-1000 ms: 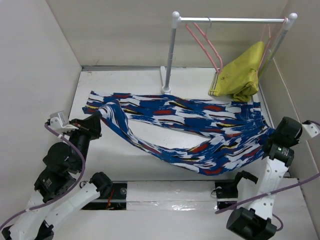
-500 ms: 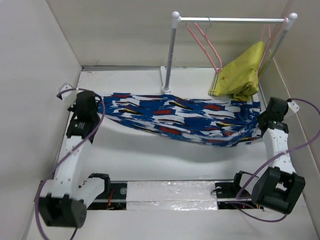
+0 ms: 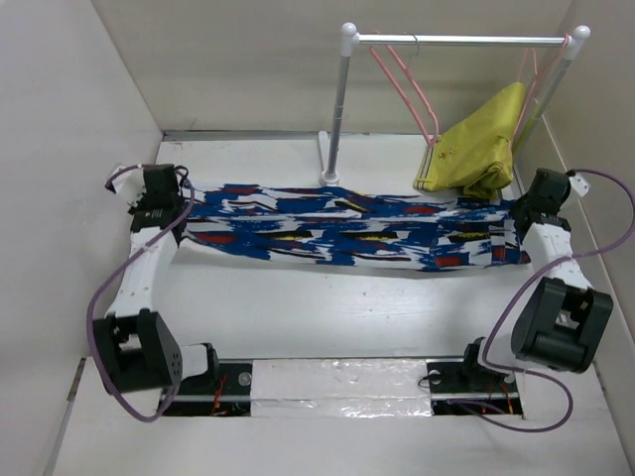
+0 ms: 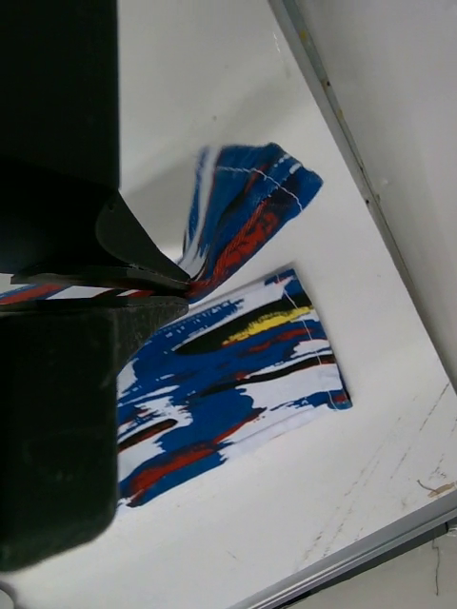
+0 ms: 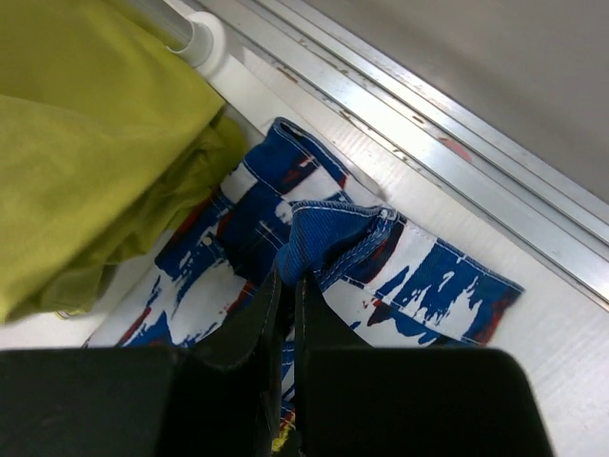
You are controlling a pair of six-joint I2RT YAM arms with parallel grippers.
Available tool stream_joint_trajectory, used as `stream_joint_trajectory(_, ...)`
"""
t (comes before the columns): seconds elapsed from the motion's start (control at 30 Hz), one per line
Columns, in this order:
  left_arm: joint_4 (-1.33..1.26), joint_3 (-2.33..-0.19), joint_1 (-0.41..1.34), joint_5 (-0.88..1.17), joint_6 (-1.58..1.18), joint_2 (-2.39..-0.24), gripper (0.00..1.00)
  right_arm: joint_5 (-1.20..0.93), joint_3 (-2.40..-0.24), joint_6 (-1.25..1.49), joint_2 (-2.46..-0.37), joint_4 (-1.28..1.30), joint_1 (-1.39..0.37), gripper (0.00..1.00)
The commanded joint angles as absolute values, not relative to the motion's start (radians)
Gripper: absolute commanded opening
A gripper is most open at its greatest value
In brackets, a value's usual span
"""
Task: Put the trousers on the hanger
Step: Fold the trousers at the center of the board.
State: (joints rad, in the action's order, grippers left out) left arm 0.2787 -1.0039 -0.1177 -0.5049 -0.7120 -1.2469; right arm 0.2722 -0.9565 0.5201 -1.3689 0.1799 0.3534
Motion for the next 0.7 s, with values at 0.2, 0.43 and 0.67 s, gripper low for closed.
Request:
stream_joint_trajectory(0.2,0.226,-1.230,-0.129,-0.611,-0.663,-1.520,0.00,0.313,-1.091,0.502,-1.499,0.023,0.351,0.00)
stream_joint_trajectory(0.43,0.264,-1.403,-0.129,-0.638,-0.632,-1.713,0.00,0.327,-1.129,0.508,-1.594,0.017,0.330,0.00)
stream_joint_trajectory(0.67,0.276,-1.607,-0.129,-0.635,-0.569,-1.887,0.00,0.341,-1.184,0.494,-1.660,0.011,0.330,0.00)
